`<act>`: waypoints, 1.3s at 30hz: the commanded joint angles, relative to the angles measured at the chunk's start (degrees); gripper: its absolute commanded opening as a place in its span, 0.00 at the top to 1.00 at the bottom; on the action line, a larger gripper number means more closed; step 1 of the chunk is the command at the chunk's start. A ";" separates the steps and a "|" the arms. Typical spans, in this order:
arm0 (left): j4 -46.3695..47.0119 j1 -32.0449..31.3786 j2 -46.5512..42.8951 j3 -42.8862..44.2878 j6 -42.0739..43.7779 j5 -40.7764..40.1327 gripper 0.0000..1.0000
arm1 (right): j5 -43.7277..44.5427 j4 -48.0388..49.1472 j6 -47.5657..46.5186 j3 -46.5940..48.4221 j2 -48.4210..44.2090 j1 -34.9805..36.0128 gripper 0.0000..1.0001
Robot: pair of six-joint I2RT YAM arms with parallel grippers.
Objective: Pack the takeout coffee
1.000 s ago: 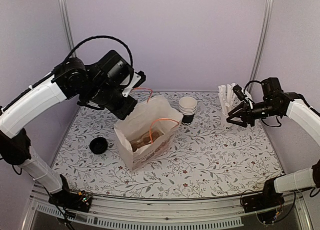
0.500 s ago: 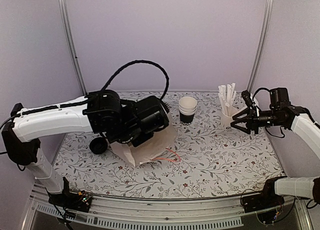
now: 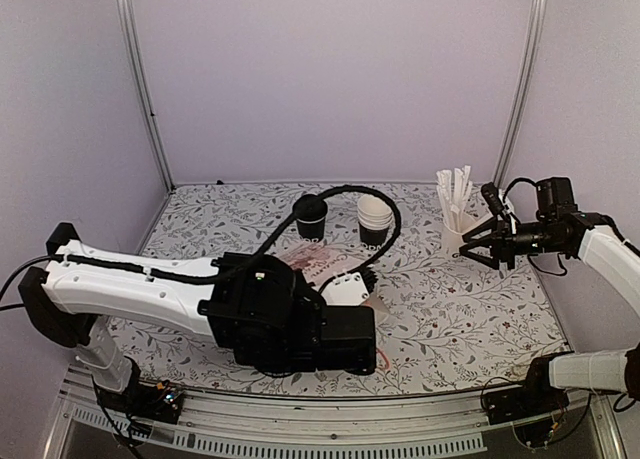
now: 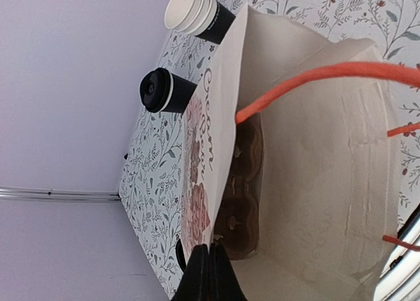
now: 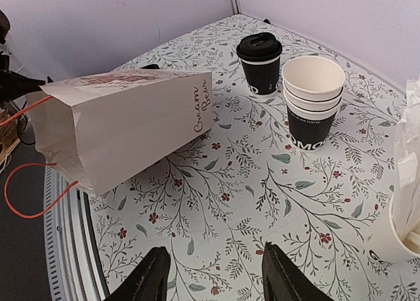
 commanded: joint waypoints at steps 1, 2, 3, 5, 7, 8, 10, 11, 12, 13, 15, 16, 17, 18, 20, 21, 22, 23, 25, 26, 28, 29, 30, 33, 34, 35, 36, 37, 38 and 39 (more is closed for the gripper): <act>-2.57 -0.03 -1.24 1.96 -2.63 -2.50 1.00 | -1.72 -0.10 -0.87 -0.26 0.62 -0.26 0.49; -2.46 -0.03 -1.61 3.04 -2.13 -2.14 1.00 | -1.74 -0.11 -0.91 -0.26 0.58 -0.26 0.49; -1.73 0.12 -2.11 4.69 -0.74 -1.30 1.00 | -1.74 -0.13 -0.93 -0.29 0.48 -0.26 0.49; 2.11 0.47 -4.16 5.98 3.85 1.95 1.00 | -1.78 -0.19 -1.01 -0.35 0.32 -0.26 0.49; 7.85 1.18 -7.36 5.84 8.57 6.80 1.00 | -1.74 -0.19 -1.08 -0.43 0.22 -0.26 0.49; 10.86 1.93 -9.27 5.36 10.17 9.33 1.00 | -1.66 -0.19 -1.15 -0.44 0.21 -0.31 0.49; 15.14 4.81 -12.67 4.58 11.42 13.63 1.00 | -1.73 -0.26 -1.26 -0.44 0.34 -0.26 0.49; 16.28 6.37 -14.31 4.12 11.24 15.41 1.00 | -1.74 -0.35 -1.34 -0.44 0.37 -0.26 0.49; 17.01 8.07 -15.73 3.75 10.94 17.47 1.00 | -1.73 -0.37 -1.41 -0.44 0.38 -0.26 0.49; 17.37 9.69 -17.00 3.55 10.33 19.32 1.00 | -1.74 -0.39 -1.52 -0.50 0.32 -0.27 0.49; 17.69 12.51 -19.16 3.17 8.60 21.82 1.00 | -1.89 -0.46 -1.54 -0.52 0.30 -0.26 0.49; 17.73 13.75 -20.08 2.83 7.65 23.06 1.00 | -1.90 -0.46 -1.59 -0.52 0.23 -0.26 0.49; 17.73 15.33 -21.02 2.33 6.53 24.38 1.00 | -1.98 -0.41 -1.63 -0.52 0.21 -0.26 0.49; 17.54 17.00 -22.19 1.91 4.60 25.82 1.00 | -2.04 -0.42 -1.63 -0.40 0.21 -0.26 0.49; 16.82 20.57 -23.83 0.75 0.98 28.66 1.00 | -2.46 -0.99 -1.91 0.32 0.37 -0.26 0.49; 16.31 22.39 -24.69 0.25 -0.89 29.86 1.00 | -2.64 -1.78 -2.10 1.68 0.58 -0.22 0.49; 15.91 24.28 -25.62 -0.41 -2.94 31.01 1.00 | -2.70 -2.83 -2.15 3.22 0.90 -0.01 0.49; 15.86 25.74 -26.86 -1.33 -4.55 32.17 1.00 | -2.19 -4.27 -2.22 5.53 1.24 0.60 0.50; 16.92 28.72 -29.77 -4.07 -7.78 34.85 1.00 | 1.37 -7.21 -2.66 11.12 2.82 3.68 0.50; 17.75 30.06 -31.38 -5.62 -9.31 36.20 1.00 | 4.17 -8.31 -2.79 14.27 3.95 5.84 0.50; 20.21 33.27 -34.64 -9.24 -11.66 38.81 1.00 | 9.85 -9.58 -2.79 20.11 6.51 10.72 0.50; 21.55 34.60 -36.23 -11.30 -12.80 40.04 1.00 | 12.28 -9.79 -2.37 23.02 8.07 13.05 0.50; 22.80 36.01 -37.69 -13.28 -13.66 41.19 1.00 | 14.19 -9.81 -1.86 25.83 9.29 14.80 0.50; 26.66 39.97 -41.76 -18.89 -15.94 44.91 1.00 | 16.99 -8.87 0.94 34.33 15.69 18.39 0.50; 28.28 41.01 -42.91 -20.70 -16.84 46.37 1.00 | 17.68 -8.63 2.34 37.18 18.92 19.17 0.50; 29.71 42.02 -43.91 -22.22 -17.32 47.75 1.00 | 18.87 -8.28 3.92 39.86 20.97 20.16 0.50; 30.97 42.89 -44.81 -23.47 -17.95 48.97 1.00 | 20.49 -7.90 4.76 42.58 23.63 21.18 0.50; 31.88 43.73 -45.45 -24.76 -18.66 50.43 1.00 | 22.27 -7.59 5.70 44.89 25.58 22.43 0.50; 32.41 44.41 -45.99 -25.47 -19.31 51.23 1.00 | 24.06 -7.31 6.13 47.36 28.92 23.73 0.49; 32.89 45.00 -46.43 -26.09 -19.98 51.64 1.00 | 25.97 -7.10 6.67 50.56 31.48 24.97 0.49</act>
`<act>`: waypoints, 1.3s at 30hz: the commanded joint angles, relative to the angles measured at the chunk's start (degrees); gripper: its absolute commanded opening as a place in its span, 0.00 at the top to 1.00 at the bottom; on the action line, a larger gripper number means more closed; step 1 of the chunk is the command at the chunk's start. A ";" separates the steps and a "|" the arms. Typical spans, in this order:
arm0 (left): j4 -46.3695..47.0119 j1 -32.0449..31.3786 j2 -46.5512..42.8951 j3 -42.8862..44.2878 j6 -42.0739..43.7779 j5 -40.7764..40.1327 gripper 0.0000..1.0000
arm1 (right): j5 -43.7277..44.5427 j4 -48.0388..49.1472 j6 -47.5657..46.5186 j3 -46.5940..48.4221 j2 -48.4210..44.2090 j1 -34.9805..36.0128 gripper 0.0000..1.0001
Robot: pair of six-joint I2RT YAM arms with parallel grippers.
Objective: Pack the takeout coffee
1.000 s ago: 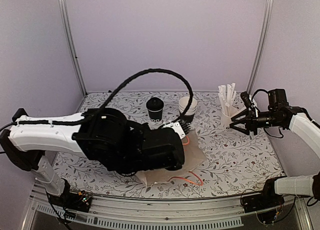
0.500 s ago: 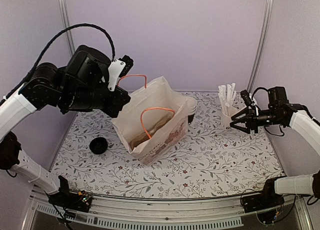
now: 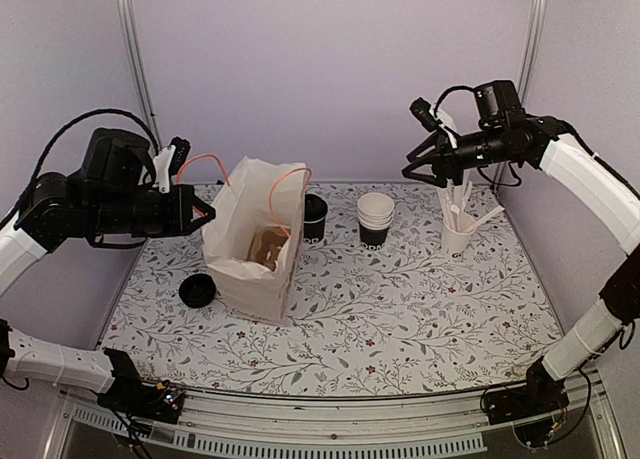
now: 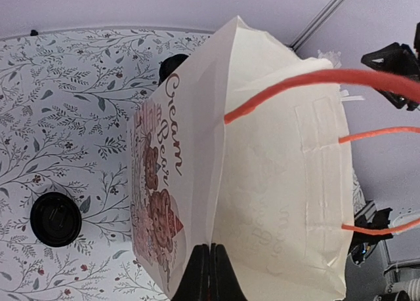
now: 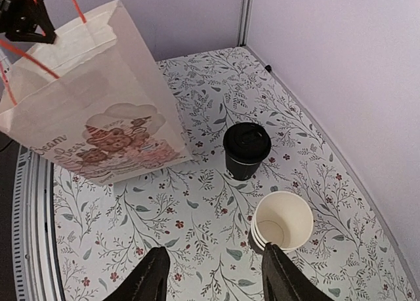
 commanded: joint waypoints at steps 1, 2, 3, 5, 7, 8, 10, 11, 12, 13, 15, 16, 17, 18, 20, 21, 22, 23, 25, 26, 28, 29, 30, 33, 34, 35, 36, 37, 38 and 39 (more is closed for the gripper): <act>7.57 3.18 -2.15 -3.30 -5.04 6.32 1.00 | 11.16 0.13 4.99 10.04 10.30 4.93 0.48; 7.56 3.70 -2.52 -3.83 -5.75 6.26 1.00 | 12.95 -0.02 5.44 12.83 13.89 5.93 0.47; 7.15 4.29 -2.86 -4.31 -6.52 6.15 1.00 | 14.56 -0.21 6.46 15.66 16.11 6.80 0.46; 5.95 5.72 -3.41 -5.07 -8.68 6.07 1.00 | 15.29 -0.94 8.08 21.40 22.66 8.01 0.45; 4.78 6.80 -3.88 -5.70 -10.47 6.64 1.00 | 15.66 -1.38 9.92 26.63 27.53 8.52 0.42; 4.11 7.09 -4.10 -5.96 -11.34 6.75 1.00 | 15.80 -1.39 10.82 29.02 29.43 8.80 0.39; 2.91 7.58 -4.60 -6.74 -13.01 6.90 1.00 | 16.22 -1.10 12.43 33.16 34.85 9.28 0.35; 2.30 7.82 -4.88 -7.46 -13.95 6.94 1.00 | 16.53 -1.01 13.01 34.87 36.47 9.62 0.32; 1.92 8.10 -5.21 -8.03 -14.63 7.06 1.00 | 17.12 -0.78 13.51 36.61 39.02 10.03 0.28; 1.82 8.42 -5.56 -8.57 -15.10 7.44 1.00 | 17.44 -0.52 14.21 38.09 40.41 10.45 0.26; 1.88 8.97 -6.21 -9.74 -15.74 8.17 1.00 | 18.83 0.79 15.13 40.21 43.29 11.41 0.20; 1.89 9.39 -6.50 -10.41 -16.08 8.44 1.00 | 20.13 1.73 16.01 40.85 44.92 11.99 0.15; 1.89 9.78 -6.77 -11.08 -16.36 8.74 1.00 | 21.38 2.62 16.48 41.38 45.98 12.49 0.11; 1.97 10.33 -7.10 -11.67 -16.36 9.11 1.00 | 22.17 3.31 16.91 41.98 46.76 12.94 0.08; 1.98 11.98 -7.50 -12.69 -16.22 9.75 1.00 | 21.84 4.25 17.71 43.34 48.95 13.59 0.05; 1.95 12.72 -7.65 -13.21 -15.97 10.17 1.00 | 21.57 4.57 18.28 44.16 50.01 13.80 0.04; 2.05 13.54 -7.77 -13.63 -15.74 10.27 1.00 | 21.17 4.84 18.65 44.85 50.80 14.03 0.03; 2.07 14.18 -7.85 -13.95 -15.40 10.87 1.00 | 21.06 5.14 19.19 45.43 52.08 14.26 0.03; 2.17 15.40 -8.04 -14.44 -14.76 12.16 1.00 | 21.44 5.92 19.69 46.39 53.68 14.86 0.02; 2.21 15.72 -8.11 -14.60 -14.34 12.37 0.98 | 21.80 6.32 19.92 46.68 54.66 15.17 0.02; 2.29 16.29 -8.36 -14.79 -13.94 12.58 0.89 | 22.38 7.10 20.40 47.34 55.75 15.82 0.01; 2.33 16.42 -8.41 -14.90 -13.60 12.78 0.85 | 22.77 7.37 20.50 47.69 56.49 16.12 0.01; 2.33 16.55 -8.42 -15.00 -13.43 12.89 0.79 | 23.22 7.65 20.64 47.96 56.88 16.35 0.01; 2.86 16.75 -8.33 -15.47 -12.96 13.73 0.65 | 24.97 8.77 20.87 48.56 58.19 16.88 0.01; 3.12 16.80 -8.26 -15.65 -12.81 14.10 0.63 | 25.40 9.20 21.24 48.63 58.41 16.92 0.01; 3.32 16.80 -8.20 -15.88 -12.63 14.41 0.61 | 25.74 9.63 21.52 48.70 58.65 16.91 0.01; 3.51 16.78 -8.16 -16.01 -12.52 14.59 0.59 | 25.91 9.98 21.76 48.75 58.83 16.92 0.01; 3.61 16.80 -8.09 -16.17 -12.37 14.76 0.57 | 26.19 10.36 21.96 48.75 59.17 16.97 0.01; 3.71 16.80 -8.07 -16.30 -12.26 14.98 0.53 | 26.39 10.64 22.09 48.87 59.37 16.93 0.01; 3.86 16.84 -8.07 -16.41 -12.09 15.09 0.50 | 26.56 10.72 22.18 49.10 59.60 16.98 0.01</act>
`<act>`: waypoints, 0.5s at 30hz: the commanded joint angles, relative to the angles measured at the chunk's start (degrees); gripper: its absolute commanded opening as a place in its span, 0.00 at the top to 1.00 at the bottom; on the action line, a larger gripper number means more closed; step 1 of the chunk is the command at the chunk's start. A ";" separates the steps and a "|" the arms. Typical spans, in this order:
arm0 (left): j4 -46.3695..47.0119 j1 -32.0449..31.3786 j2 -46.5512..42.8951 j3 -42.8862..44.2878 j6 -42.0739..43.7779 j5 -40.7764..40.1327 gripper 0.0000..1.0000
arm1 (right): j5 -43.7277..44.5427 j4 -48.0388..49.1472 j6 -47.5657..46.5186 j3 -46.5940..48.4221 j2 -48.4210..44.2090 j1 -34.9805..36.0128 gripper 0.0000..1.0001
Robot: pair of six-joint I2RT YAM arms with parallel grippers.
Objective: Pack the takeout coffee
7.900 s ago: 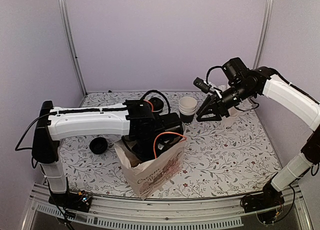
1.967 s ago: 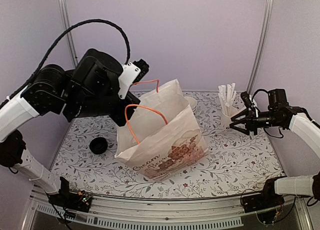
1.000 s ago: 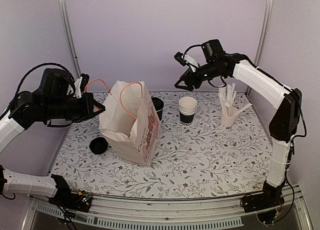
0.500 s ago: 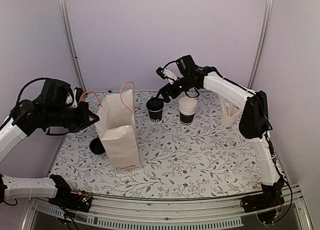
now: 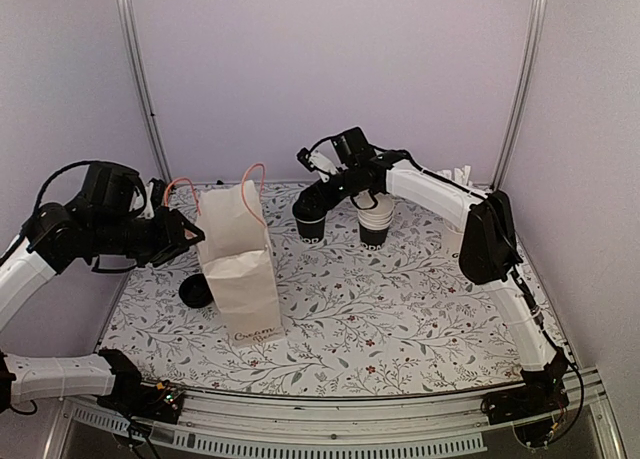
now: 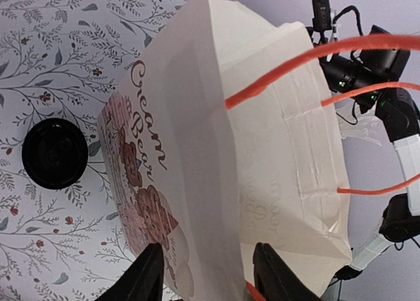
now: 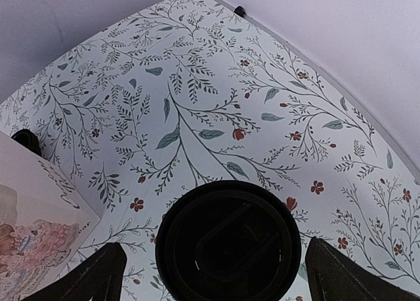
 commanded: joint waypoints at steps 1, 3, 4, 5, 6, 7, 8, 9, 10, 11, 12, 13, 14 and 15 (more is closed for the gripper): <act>1.24 0.83 -0.20 -1.14 1.29 1.85 0.47 | 2.42 3.16 1.69 2.46 2.32 0.30 0.01; 1.33 0.82 -0.27 -1.24 1.59 1.82 0.43 | 2.29 3.51 1.64 2.48 2.80 0.33 0.01; 1.35 0.87 -0.33 -1.25 1.73 1.82 0.41 | 2.27 3.65 1.63 2.54 2.97 0.33 0.01; 1.36 0.87 -0.35 -1.25 1.90 1.79 0.40 | 2.24 3.71 1.59 2.68 3.34 0.32 0.01; 1.45 0.82 -0.43 -1.25 2.06 1.74 0.40 | 2.28 3.72 1.51 2.92 3.65 0.32 0.01; 1.42 0.87 -0.51 -1.30 2.13 1.78 0.39 | 2.24 3.72 1.40 2.99 3.91 0.33 0.01; 1.49 0.88 -0.53 -1.26 2.21 1.72 0.39 | 2.24 3.80 1.33 3.00 4.26 0.33 0.01; 1.45 0.89 -0.53 -1.26 2.41 1.65 0.39 | 2.17 3.86 1.29 3.00 4.42 0.33 0.01; 1.42 0.89 -0.53 -1.25 2.47 1.61 0.39 | 2.04 3.97 1.28 3.01 4.64 0.33 0.01; 1.44 0.88 -0.53 -1.25 2.59 1.54 0.39 | 1.84 4.06 1.35 3.01 4.89 0.33 0.02; 1.45 0.89 -0.53 -1.25 2.73 1.44 0.39 | 1.62 4.06 1.41 3.01 4.99 0.29 0.03; 1.45 0.88 -0.53 -1.25 2.81 1.32 0.39 | 1.40 4.07 1.38 3.01 5.05 0.33 0.05; 1.45 0.88 -0.53 -1.25 2.83 1.20 0.39 | 1.33 4.00 1.44 3.01 5.05 0.38 0.07; 1.57 0.89 -0.52 -1.25 2.96 1.17 0.38 | 1.24 3.86 1.42 3.01 5.05 0.41 0.09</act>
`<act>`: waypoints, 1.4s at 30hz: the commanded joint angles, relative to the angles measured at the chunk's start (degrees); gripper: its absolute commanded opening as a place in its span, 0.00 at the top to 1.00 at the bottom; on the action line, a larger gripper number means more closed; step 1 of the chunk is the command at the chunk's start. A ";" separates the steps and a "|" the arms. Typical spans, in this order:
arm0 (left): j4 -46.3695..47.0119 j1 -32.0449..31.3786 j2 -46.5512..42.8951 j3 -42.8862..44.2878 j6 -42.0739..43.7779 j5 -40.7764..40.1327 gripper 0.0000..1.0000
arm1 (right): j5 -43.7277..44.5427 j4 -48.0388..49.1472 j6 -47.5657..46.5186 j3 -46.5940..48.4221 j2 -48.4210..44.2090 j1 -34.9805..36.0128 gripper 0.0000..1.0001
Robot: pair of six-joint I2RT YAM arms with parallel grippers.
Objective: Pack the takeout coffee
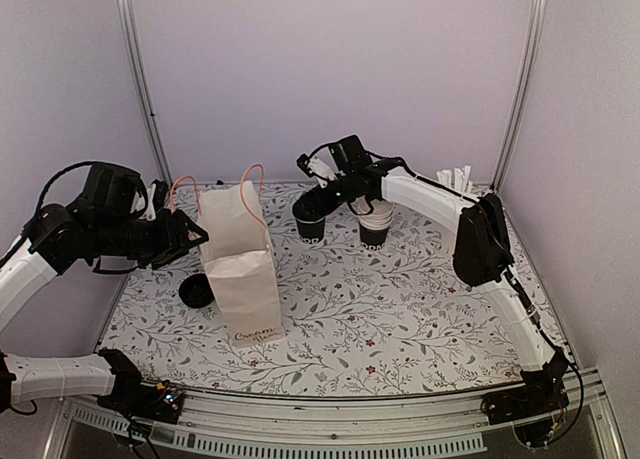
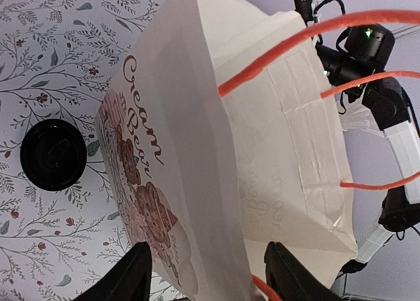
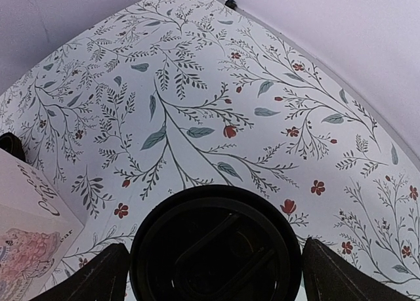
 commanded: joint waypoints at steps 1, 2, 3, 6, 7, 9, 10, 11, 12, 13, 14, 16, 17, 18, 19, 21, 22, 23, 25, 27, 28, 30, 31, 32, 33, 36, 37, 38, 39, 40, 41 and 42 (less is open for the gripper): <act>1.34 0.81 -0.43 -0.49 1.46 -0.11 0.38 | -0.14 1.26 0.51 1.74 1.60 0.34 0.10; 1.47 0.78 -0.36 -0.49 1.55 -0.13 0.38 | -0.16 1.19 0.47 1.74 1.60 0.35 0.11; 1.57 0.80 -0.22 -0.49 1.67 -0.12 0.38 | -0.23 1.15 0.43 1.77 1.64 0.35 0.12; 1.73 0.80 0.01 -0.40 1.96 -0.01 0.38 | 0.01 1.05 0.32 1.67 1.80 0.31 0.17; 1.75 0.81 0.02 -0.47 2.05 0.00 0.38 | 0.13 1.05 0.22 1.70 1.78 0.35 0.18; 1.71 0.76 -0.11 -0.57 2.11 0.00 0.38 | 0.79 1.01 -0.01 1.54 1.86 0.49 0.18; 1.75 0.80 -0.20 -0.64 2.07 0.08 0.39 | 1.34 0.85 -0.46 1.48 1.94 0.67 0.17; 1.75 0.76 -0.38 -0.73 1.99 0.08 0.39 | 1.83 0.80 -0.75 1.50 1.95 0.78 0.16; 1.75 0.75 -0.61 -0.83 1.94 0.02 0.38 | 2.09 0.71 -1.04 1.41 1.95 0.87 0.16; 1.76 0.73 -0.84 -0.90 1.95 -0.04 0.38 | 2.13 0.66 -1.18 1.32 1.98 0.95 0.16; 1.76 0.76 -0.97 -0.99 1.94 0.00 0.38 | 2.20 0.59 -1.19 1.27 1.96 0.92 0.17; 1.75 0.81 -1.24 -1.09 1.94 0.01 0.38 | 2.28 0.45 -1.27 1.08 1.95 1.04 0.19; 1.75 0.81 -1.34 -1.17 1.90 0.01 0.38 | 2.37 0.37 -1.41 0.92 1.83 1.12 0.20; 1.73 0.87 -1.43 -1.17 1.89 0.01 0.38 | 2.33 0.29 -1.45 0.68 1.58 1.14 0.22; 1.75 0.88 -1.51 -1.15 1.88 0.01 0.38 | 2.27 0.26 -1.53 0.23 1.20 1.21 0.23; 1.76 0.88 -1.76 -1.15 2.03 -0.15 0.38 | 1.99 0.11 -1.68 -0.93 -0.45 1.44 0.25; 1.76 0.89 -1.82 -1.19 2.06 -0.21 0.38 | 1.90 0.07 -1.79 -2.16 -1.62 1.57 0.25; 1.76 0.88 -1.83 -1.19 2.11 -0.25 0.38 | 1.80 0.04 -1.94 -3.22 -2.70 1.70 0.25; 1.74 0.89 -1.83 -1.04 2.50 -0.52 0.38 | 1.81 0.05 -2.19 -5.58 -6.01 2.05 0.26; 1.84 0.85 -1.55 -0.72 2.91 -0.74 0.38 | 1.31 0.02 -2.21 -8.27 -10.37 2.26 0.26; 1.83 0.89 -1.37 -0.48 3.17 -0.90 0.38 | 0.81 -0.08 -2.18 -9.98 -11.94 2.36 0.26; 1.77 0.89 -1.07 0.08 3.58 -1.32 0.38 | -1.04 -0.40 -2.08 -13.48 -15.86 2.38 0.26; 1.78 0.97 -1.05 0.24 3.59 -1.41 0.38 | -1.92 -0.74 -2.32 -15.38 -18.57 2.38 0.26; 1.96 0.96 -1.08 0.34 3.58 -1.46 0.38 | -3.02 -1.31 -2.62 -17.18 -20.72 2.38 0.26; 2.01 0.96 -1.04 0.45 3.65 -1.44 0.38 | -4.02 -1.97 -3.04 -19.08 -22.30 2.38 0.26; 2.02 0.98 -1.27 0.78 3.78 -1.57 0.38 | -6.68 -3.43 -4.36 -25.87 -28.48 2.38 0.27; 1.95 0.98 -1.37 0.87 3.96 -1.78 0.38 | -7.08 -3.65 -4.56 -28.46 -30.05 2.38 0.27; 1.78 0.97 -1.46 1.02 4.19 -2.27 0.38 | -7.30 -3.69 -4.77 -31.34 -32.56 2.33 0.27; 1.27 0.98 -1.43 1.35 4.44 -2.87 0.38 | -7.51 -3.65 -4.88 -34.06 -34.55 2.33 0.28; 0.82 0.97 -1.33 1.73 4.76 -3.49 0.38 | -7.54 -3.42 -5.23 -37.06 -36.18 2.37 0.28; 0.31 0.94 -1.03 2.24 5.02 -3.66 0.38 | -7.40 -3.17 -5.72 -39.92 -38.75 2.38 0.28; -0.12 1.02 -0.89 2.71 5.31 -3.69 0.38 | -7.08 -2.70 -6.15 -42.79 -40.33 2.35 0.28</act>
